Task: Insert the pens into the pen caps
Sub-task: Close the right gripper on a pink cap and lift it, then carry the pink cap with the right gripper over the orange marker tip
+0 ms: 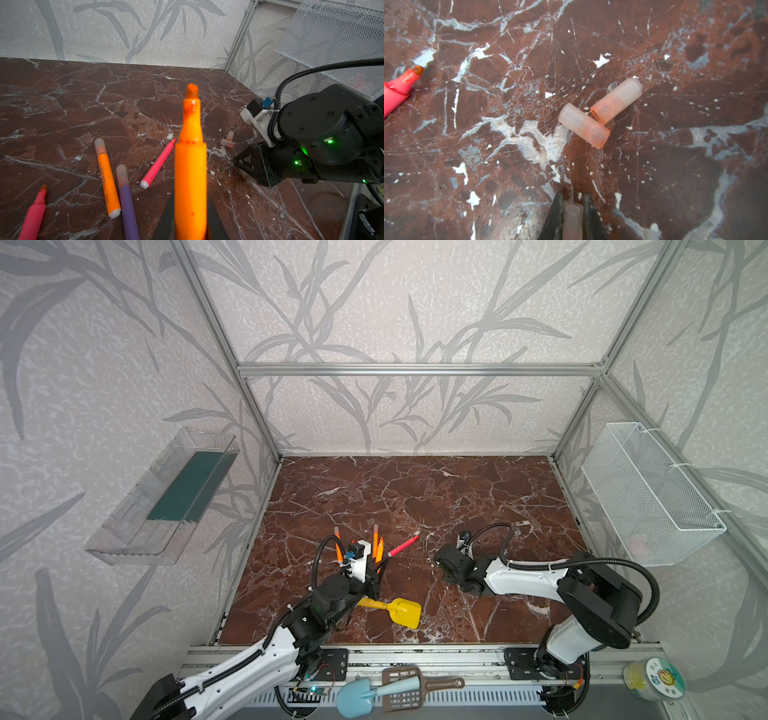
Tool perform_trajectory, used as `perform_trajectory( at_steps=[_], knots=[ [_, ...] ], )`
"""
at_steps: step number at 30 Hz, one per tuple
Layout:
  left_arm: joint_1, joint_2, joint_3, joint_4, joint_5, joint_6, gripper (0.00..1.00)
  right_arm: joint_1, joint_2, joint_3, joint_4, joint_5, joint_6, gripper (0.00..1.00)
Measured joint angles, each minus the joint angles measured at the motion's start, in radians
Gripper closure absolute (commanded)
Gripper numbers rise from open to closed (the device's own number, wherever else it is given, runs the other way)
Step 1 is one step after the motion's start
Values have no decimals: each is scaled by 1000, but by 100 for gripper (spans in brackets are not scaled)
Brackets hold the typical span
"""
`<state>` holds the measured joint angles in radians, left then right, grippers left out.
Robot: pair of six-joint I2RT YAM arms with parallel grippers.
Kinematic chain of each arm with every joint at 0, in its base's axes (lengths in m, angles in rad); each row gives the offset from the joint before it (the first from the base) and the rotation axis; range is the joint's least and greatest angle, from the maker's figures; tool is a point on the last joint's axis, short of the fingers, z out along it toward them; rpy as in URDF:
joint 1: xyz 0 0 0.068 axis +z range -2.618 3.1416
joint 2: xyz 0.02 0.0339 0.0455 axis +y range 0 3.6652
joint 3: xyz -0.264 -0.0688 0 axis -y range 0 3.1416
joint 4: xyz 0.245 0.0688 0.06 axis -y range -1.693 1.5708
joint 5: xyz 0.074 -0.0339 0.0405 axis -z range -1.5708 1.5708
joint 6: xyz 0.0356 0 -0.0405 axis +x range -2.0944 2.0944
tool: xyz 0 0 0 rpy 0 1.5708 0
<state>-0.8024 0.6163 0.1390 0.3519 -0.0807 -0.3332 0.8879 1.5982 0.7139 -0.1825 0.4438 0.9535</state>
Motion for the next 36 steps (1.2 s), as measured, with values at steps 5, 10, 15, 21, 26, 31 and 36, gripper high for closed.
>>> perform_trajectory(
  at_steps=[5, 10, 15, 21, 26, 31, 36],
  knots=[
    [0, 51, 1, 18, 50, -3, 100, 0, -89, -40, -20, -14, 4, 98],
    [0, 153, 13, 80, 146, -15, 100, 0, -288, -45, -37, -11, -4, 100],
    [-6, 293, 47, 197, 243, -47, 100, 0, -470, -42, -29, -10, -44, 100],
    [-61, 427, 81, 326, 301, -78, 100, 0, -623, -45, 114, -44, -116, 100],
    [-140, 512, 137, 378, 303, -77, 100, 0, -645, -48, 279, -97, -156, 100],
    [-189, 569, 172, 412, 292, -68, 100, 2, -597, -48, 395, -142, -173, 100],
    [-208, 613, 190, 429, 283, -60, 100, 16, -557, -48, 463, -161, -181, 100]
  ],
)
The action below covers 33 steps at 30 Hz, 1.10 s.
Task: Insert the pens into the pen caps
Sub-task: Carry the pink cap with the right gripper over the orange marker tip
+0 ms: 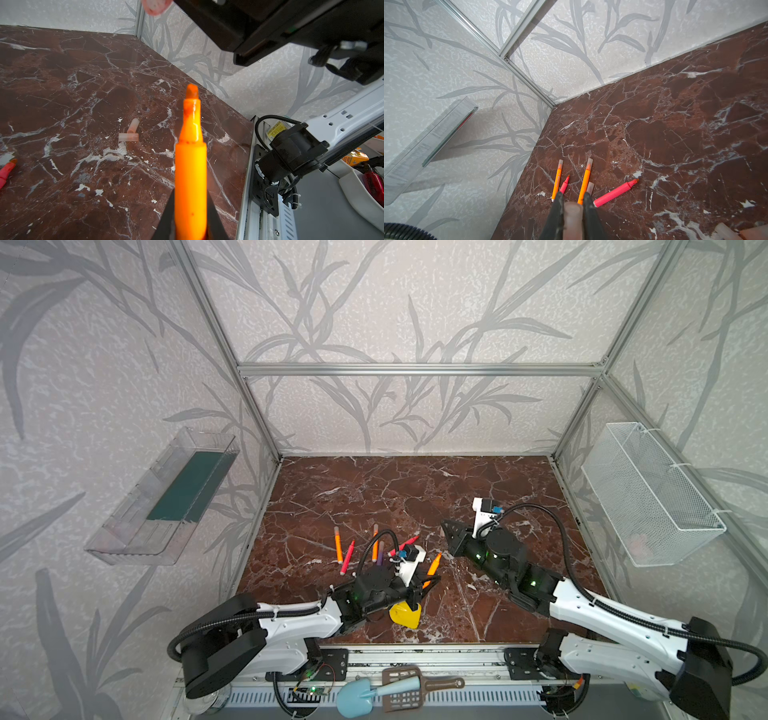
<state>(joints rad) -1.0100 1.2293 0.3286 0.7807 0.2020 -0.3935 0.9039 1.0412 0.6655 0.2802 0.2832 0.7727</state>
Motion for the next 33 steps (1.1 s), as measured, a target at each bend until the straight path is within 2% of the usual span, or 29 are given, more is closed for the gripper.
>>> perform_trajectory(
  at_steps=[10, 21, 33],
  knots=[
    [-3, 7, 0, 9, -26, 1, 100, 31, 7, -6, 65, 0, -2, 100],
    [-4, -24, 0, 16, -70, 1, 100, 78, -11, -147, 130, 22, 39, 100],
    [-4, -24, 0, 21, -71, 1, 100, 92, -40, -140, 148, 68, 30, 100]
  ],
)
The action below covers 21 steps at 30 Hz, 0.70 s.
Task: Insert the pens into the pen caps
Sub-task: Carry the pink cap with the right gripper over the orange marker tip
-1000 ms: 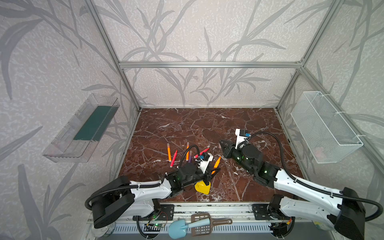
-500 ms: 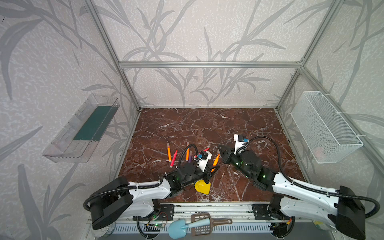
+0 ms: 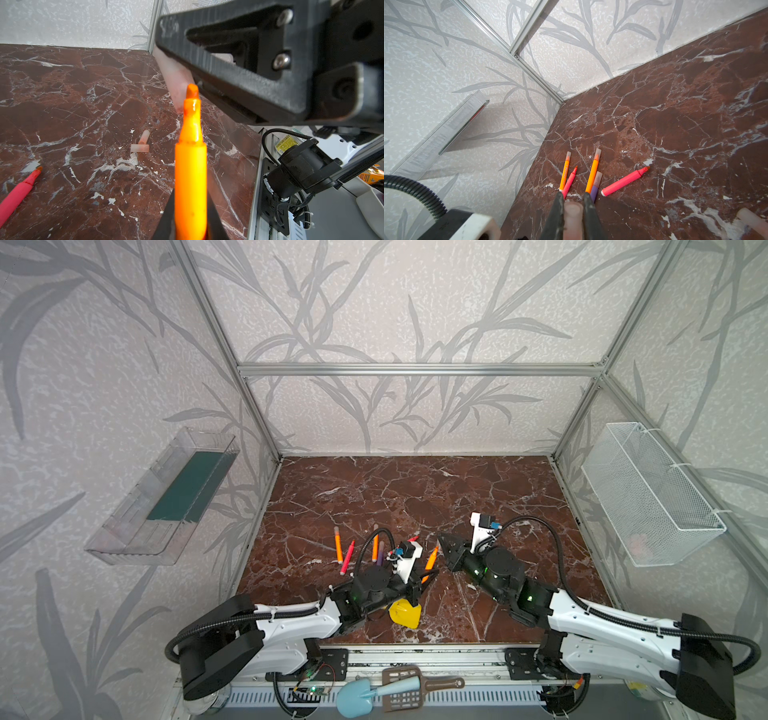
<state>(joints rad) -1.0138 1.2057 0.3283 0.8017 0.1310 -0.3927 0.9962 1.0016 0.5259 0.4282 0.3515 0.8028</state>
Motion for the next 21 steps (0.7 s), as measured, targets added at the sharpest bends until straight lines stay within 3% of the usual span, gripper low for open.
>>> perform_trajectory(
  at_steps=[21],
  knots=[
    [-1, 2, -1, -3, -1, 0, 100, 12, 5, 11, 43, -5, 18, 100]
  ],
)
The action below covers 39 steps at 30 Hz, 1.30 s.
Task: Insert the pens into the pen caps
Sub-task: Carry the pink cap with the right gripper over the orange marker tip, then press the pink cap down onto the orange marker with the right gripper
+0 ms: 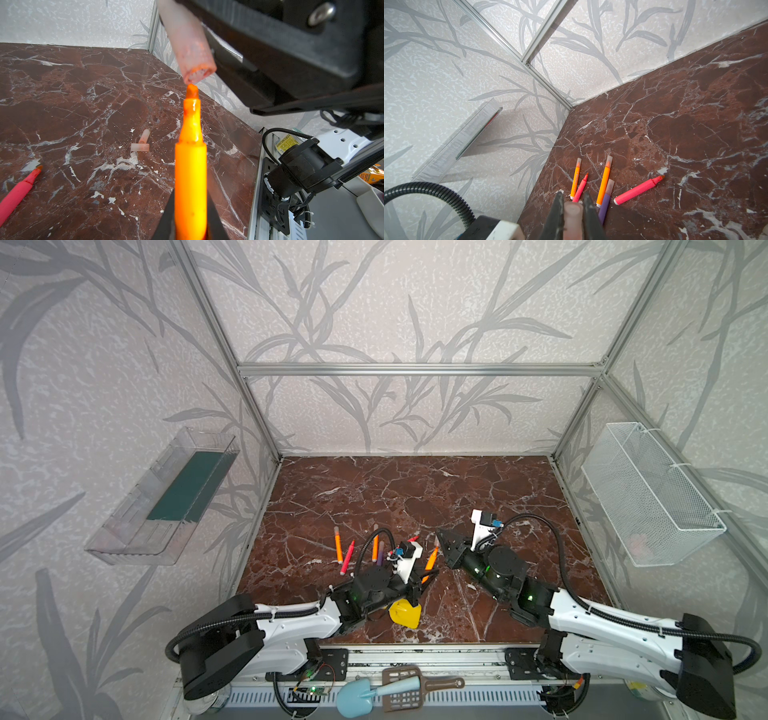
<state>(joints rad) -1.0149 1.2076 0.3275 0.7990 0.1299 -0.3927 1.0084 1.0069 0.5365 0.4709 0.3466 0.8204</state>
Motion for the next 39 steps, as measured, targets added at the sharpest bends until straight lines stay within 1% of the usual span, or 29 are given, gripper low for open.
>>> perform_trajectory(
  at_steps=[13, 17, 23, 31, 34, 39],
  knots=[
    [-3, -10, -14, -3, -17, -11, 100, 60, 10, -45, 39, 51, 13, 100],
    [-3, -24, -26, -11, -33, -39, 100, 90, 18, -89, 111, 65, -14, 100],
    [-5, -33, -43, -27, -5, -80, 100, 114, 46, -154, 239, 72, -71, 100],
    [1, -61, -66, -1, 34, -111, 100, 116, 80, -156, 308, 50, -116, 100],
    [2, -86, -75, -6, 29, -127, 100, 119, 78, -158, 322, 35, -117, 97],
    [-1, -124, -85, -23, 45, -135, 100, 126, 49, -187, 349, 11, -119, 82]
  ],
)
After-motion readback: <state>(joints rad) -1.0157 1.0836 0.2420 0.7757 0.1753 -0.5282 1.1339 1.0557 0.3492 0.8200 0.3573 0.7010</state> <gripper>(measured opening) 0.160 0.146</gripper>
